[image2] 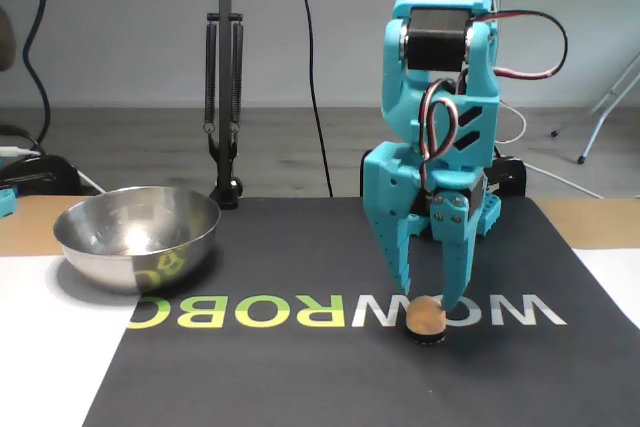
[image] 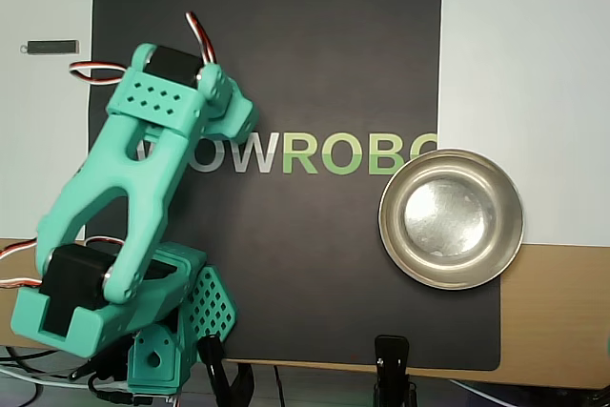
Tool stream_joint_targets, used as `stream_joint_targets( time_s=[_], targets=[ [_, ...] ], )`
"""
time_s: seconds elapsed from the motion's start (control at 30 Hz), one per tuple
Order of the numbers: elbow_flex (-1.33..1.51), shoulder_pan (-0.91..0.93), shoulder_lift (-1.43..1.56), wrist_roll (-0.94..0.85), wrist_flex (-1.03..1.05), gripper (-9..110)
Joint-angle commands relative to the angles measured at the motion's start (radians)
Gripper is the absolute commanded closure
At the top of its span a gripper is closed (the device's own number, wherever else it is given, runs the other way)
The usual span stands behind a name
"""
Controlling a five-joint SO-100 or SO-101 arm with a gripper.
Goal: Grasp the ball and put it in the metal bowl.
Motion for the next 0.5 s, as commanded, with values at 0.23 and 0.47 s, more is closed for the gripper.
stream_joint_targets(
  time_s=[0.23,0.47],
  targets=[
    [-0.014,-0.006,-0.021,-0.008,-0.061,53],
    [-0.009,-0.008,-0.043,-0.008,-0.061,53]
  ],
)
